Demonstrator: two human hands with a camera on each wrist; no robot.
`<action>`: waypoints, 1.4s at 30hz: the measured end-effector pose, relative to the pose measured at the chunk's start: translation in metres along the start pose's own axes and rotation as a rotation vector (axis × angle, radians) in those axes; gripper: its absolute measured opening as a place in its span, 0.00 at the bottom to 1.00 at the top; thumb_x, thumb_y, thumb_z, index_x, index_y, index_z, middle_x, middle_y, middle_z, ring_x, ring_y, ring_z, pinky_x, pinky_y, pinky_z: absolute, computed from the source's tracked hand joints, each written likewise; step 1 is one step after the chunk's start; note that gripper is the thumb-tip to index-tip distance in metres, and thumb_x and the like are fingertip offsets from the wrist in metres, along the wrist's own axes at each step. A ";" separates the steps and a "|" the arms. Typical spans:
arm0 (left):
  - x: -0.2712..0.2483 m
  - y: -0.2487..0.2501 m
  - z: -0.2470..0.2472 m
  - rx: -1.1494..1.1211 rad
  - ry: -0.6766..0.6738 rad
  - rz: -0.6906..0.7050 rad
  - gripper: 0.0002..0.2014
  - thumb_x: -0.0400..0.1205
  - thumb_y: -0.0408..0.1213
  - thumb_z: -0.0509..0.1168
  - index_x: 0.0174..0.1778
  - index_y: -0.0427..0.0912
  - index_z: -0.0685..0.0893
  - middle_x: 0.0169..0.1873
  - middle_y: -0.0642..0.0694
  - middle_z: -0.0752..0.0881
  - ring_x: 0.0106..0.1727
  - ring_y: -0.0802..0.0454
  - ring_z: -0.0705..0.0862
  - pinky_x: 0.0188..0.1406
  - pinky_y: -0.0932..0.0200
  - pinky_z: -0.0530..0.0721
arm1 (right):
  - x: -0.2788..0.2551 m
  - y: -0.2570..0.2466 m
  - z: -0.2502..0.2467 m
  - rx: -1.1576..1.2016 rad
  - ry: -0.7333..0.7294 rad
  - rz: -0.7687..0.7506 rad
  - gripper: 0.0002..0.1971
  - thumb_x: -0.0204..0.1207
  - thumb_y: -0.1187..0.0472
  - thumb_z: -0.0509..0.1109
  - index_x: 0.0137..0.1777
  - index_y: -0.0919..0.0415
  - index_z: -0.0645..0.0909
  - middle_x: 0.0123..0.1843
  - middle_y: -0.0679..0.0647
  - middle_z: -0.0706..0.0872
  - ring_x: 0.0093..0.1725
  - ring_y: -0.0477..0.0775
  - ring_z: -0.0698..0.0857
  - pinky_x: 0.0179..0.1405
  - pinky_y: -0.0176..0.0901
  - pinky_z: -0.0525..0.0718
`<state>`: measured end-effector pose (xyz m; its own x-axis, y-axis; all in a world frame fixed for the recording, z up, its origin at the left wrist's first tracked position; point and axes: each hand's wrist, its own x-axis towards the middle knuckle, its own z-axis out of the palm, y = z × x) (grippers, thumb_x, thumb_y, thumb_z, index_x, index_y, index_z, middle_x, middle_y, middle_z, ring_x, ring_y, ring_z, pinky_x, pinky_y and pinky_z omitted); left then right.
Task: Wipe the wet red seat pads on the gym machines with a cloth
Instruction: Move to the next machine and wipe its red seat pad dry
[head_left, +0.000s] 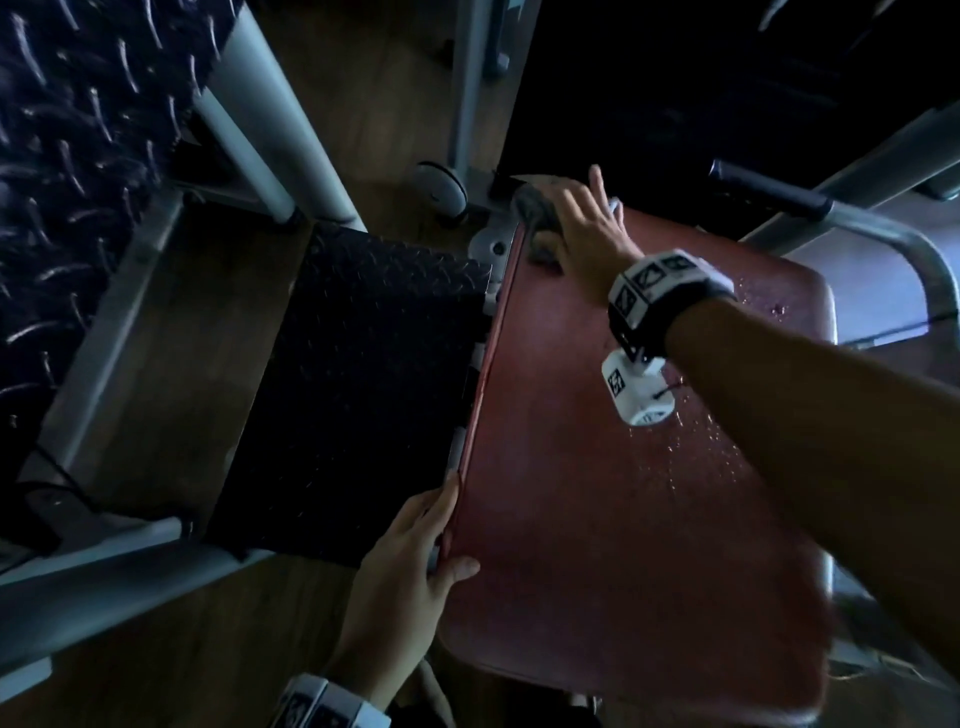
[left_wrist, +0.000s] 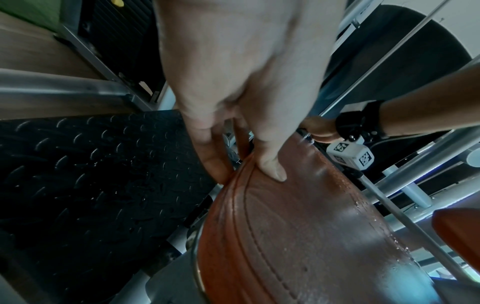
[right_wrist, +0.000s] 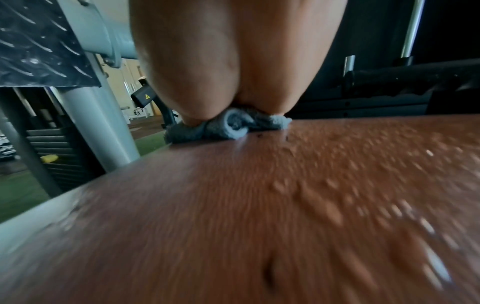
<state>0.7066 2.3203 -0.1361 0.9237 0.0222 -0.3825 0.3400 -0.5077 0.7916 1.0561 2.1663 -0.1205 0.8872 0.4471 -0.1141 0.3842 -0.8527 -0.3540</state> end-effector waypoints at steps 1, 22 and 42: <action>0.000 0.000 0.001 0.012 0.004 -0.001 0.43 0.77 0.42 0.75 0.84 0.62 0.58 0.71 0.71 0.71 0.71 0.76 0.71 0.62 0.84 0.68 | 0.007 0.001 -0.002 0.004 -0.006 0.022 0.29 0.85 0.56 0.62 0.84 0.53 0.58 0.85 0.53 0.60 0.86 0.67 0.44 0.76 0.78 0.54; -0.005 0.026 0.002 0.177 0.057 -0.175 0.39 0.77 0.40 0.76 0.83 0.56 0.66 0.62 0.58 0.80 0.64 0.58 0.80 0.62 0.61 0.77 | -0.260 -0.046 0.031 0.003 -0.358 -0.342 0.38 0.78 0.61 0.71 0.85 0.57 0.58 0.85 0.56 0.63 0.82 0.71 0.61 0.79 0.70 0.60; -0.022 0.079 0.074 0.329 0.029 -0.449 0.81 0.53 0.71 0.79 0.81 0.48 0.22 0.83 0.43 0.28 0.86 0.40 0.34 0.84 0.36 0.43 | -0.374 0.043 -0.073 0.645 0.079 0.216 0.19 0.75 0.55 0.76 0.67 0.45 0.84 0.53 0.34 0.89 0.51 0.33 0.87 0.53 0.19 0.76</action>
<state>0.6999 2.2162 -0.1007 0.7071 0.3198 -0.6306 0.6323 -0.6851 0.3616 0.7598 1.9424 -0.0255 0.9522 0.2434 -0.1848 -0.0107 -0.5777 -0.8162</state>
